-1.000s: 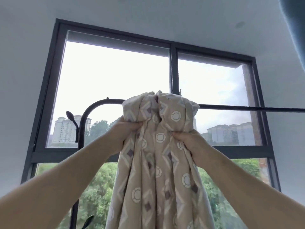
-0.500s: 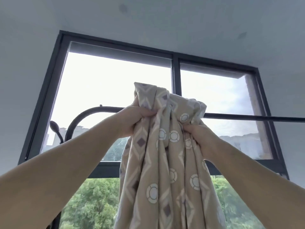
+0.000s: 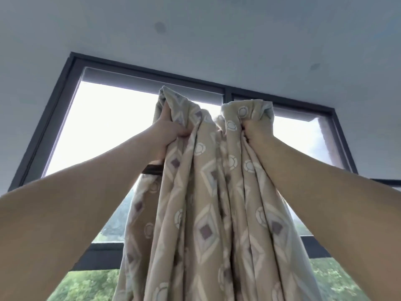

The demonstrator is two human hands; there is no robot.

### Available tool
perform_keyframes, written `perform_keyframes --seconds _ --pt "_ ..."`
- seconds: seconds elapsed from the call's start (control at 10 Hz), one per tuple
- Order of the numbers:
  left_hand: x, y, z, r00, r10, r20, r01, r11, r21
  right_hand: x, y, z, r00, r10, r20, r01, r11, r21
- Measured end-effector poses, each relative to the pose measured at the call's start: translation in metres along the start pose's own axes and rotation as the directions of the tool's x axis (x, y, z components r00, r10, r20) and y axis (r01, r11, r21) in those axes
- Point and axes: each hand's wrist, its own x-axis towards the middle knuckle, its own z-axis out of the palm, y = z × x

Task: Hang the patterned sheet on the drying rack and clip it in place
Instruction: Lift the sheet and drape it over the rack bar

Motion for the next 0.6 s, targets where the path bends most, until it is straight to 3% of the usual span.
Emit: perform_keyframes --seconds 0.1,0.2,0.3,0.4,0.5,0.6 --pt "0.014 -0.034 -0.025 0.997 -0.079 0.021 0.070 0.955 0.288 -0.003 0.040 0.012 0.985 0.063 0.159 -0.008 0.945 -0.328" --pt "0.032 -0.053 -0.012 0.823 -0.439 -0.359 0.567 0.612 0.551 -0.028 0.056 0.012 0.829 0.419 0.370 0.115 0.520 -0.846" --pt "0.013 -0.038 -0.011 0.877 -0.464 -0.128 0.323 0.369 0.871 -0.033 0.041 0.010 0.703 0.559 0.441 0.126 0.511 -0.850" --pt "0.010 -0.032 -0.009 0.864 -0.495 -0.094 0.295 0.344 0.892 -0.033 0.040 0.002 0.741 0.529 0.414 0.015 0.603 -0.797" --pt "-0.002 -0.039 -0.001 0.872 -0.475 -0.116 0.294 0.320 0.901 -0.040 0.050 -0.010 0.861 0.424 0.282 -0.013 0.571 -0.821" --pt "-0.011 -0.041 0.004 0.954 -0.215 -0.211 0.254 0.202 0.946 -0.055 0.055 -0.026 0.935 0.211 0.284 0.170 0.436 -0.884"
